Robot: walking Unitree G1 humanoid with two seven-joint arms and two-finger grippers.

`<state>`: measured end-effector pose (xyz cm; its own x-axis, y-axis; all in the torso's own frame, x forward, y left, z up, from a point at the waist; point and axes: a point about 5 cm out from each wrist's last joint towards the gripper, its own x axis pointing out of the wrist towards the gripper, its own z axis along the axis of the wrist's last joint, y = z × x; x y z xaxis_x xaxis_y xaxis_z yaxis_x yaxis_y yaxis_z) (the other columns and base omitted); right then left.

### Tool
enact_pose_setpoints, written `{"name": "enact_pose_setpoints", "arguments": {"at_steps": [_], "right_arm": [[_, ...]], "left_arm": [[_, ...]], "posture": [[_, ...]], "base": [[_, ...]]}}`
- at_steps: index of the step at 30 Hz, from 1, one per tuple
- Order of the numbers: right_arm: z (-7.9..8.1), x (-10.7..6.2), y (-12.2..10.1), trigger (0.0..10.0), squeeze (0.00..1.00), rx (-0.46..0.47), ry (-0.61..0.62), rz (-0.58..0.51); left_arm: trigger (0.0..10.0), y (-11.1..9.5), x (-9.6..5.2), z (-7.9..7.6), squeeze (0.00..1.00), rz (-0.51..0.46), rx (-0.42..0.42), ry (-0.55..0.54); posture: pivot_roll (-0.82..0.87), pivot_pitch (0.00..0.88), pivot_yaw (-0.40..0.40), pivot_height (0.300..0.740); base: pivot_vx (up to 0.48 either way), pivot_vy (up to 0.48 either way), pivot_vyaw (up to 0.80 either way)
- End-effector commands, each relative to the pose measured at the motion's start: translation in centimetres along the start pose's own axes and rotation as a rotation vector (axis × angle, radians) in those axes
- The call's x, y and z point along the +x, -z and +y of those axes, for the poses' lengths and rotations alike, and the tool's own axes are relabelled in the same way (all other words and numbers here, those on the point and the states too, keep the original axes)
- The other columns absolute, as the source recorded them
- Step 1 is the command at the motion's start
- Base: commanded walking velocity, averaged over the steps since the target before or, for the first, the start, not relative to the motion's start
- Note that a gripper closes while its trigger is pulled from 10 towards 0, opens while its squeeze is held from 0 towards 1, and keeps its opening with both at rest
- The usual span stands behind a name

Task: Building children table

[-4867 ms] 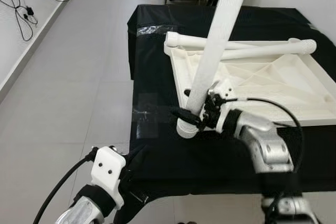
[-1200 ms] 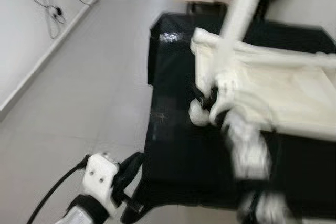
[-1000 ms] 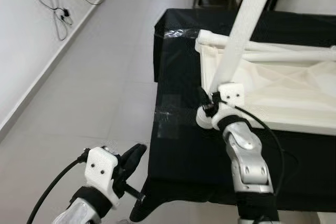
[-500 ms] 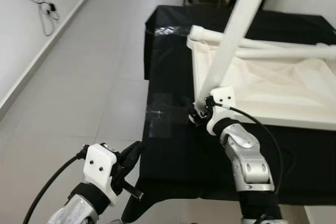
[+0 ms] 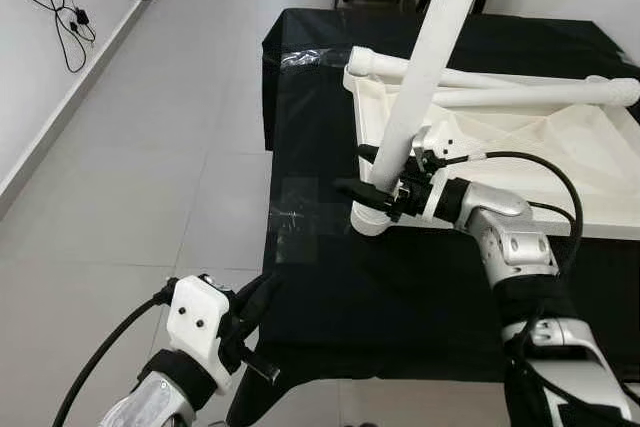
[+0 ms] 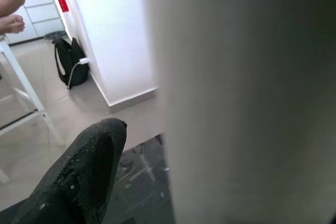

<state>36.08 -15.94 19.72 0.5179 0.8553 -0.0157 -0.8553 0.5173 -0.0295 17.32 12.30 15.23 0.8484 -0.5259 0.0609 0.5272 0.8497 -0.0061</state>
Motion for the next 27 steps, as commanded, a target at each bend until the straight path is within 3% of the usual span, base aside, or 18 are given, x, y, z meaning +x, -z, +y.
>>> {"name": "enact_pose_setpoints", "arguments": {"at_steps": [1,2,3,11,14,17,18,21,22,23,24,27], "right_arm": [[-0.3,0.5,-0.5,2.3,0.00,0.017,-0.039,-0.010],[-0.3,0.5,-0.5,2.3,0.00,0.017,-0.039,-0.010],[-0.6,0.6,-0.7,0.0,0.00,0.018,-0.071,0.001],[-1.2,0.2,-1.0,0.0,0.00,0.032,-0.108,-0.007],[-1.0,-1.2,-0.1,0.0,0.00,-0.030,-0.075,0.001],[-0.9,-1.5,0.2,0.0,0.00,-0.055,-0.061,0.015],[0.0,-2.1,1.5,0.0,0.00,-0.091,0.058,0.078],[0.5,-2.3,1.8,0.0,0.00,-0.098,0.111,0.098],[1.2,-2.0,2.1,0.0,0.00,-0.092,0.234,0.076],[1.2,-2.0,2.1,0.0,0.00,-0.092,0.234,0.076],[2.7,-1.3,3.5,0.0,0.00,0.022,0.545,-0.015],[2.7,-1.3,3.5,0.0,0.00,0.022,0.545,-0.015]], "left_arm": [[10.0,0.5,-0.1,-0.1,0.00,0.028,0.000,-0.005],[10.0,0.5,-0.1,-0.1,0.00,0.028,0.000,-0.005],[10.0,0.5,0.0,-0.2,0.00,0.028,0.000,-0.005],[10.0,0.5,0.1,-0.4,0.00,0.026,-0.003,-0.005],[10.0,0.5,0.0,-0.5,0.00,0.025,-0.005,-0.005],[10.0,0.4,0.0,-0.5,0.00,0.025,-0.006,-0.005],[10.0,0.4,-0.2,-0.4,0.00,0.024,-0.006,-0.006],[10.0,0.3,-0.3,-0.3,0.00,0.024,-0.005,-0.006],[10.0,0.3,-0.4,-0.3,0.00,0.024,-0.004,-0.007],[10.0,0.3,-0.4,-0.3,0.00,0.024,-0.004,-0.007],[10.0,0.2,-0.5,-0.1,0.00,0.024,-0.004,-0.008],[10.0,0.2,-0.5,-0.1,0.00,0.024,-0.004,-0.008]], "posture": [[0.17,0.148,-0.090,0.740],[0.17,0.148,-0.090,0.740],[0.16,0.146,-0.093,0.740],[0.15,0.145,-0.088,0.740],[0.14,0.154,-0.078,0.740],[0.14,0.154,-0.078,0.740],[0.12,0.164,-0.081,0.740],[0.12,0.164,-0.081,0.740],[0.12,0.169,-0.085,0.740],[0.12,0.169,-0.085,0.740],[0.09,0.180,-0.070,0.740],[0.09,0.180,-0.070,0.740]], "base": [[0.000,0.000,0.00],[0.000,0.000,0.00],[0.000,0.000,0.00],[0.000,0.000,0.00],[0.000,0.000,0.00],[0.000,0.000,0.00],[0.000,0.000,0.00],[0.000,0.000,0.00],[0.000,0.000,0.00],[0.000,0.000,0.00],[0.000,0.000,0.00],[0.000,0.000,0.00]]}}
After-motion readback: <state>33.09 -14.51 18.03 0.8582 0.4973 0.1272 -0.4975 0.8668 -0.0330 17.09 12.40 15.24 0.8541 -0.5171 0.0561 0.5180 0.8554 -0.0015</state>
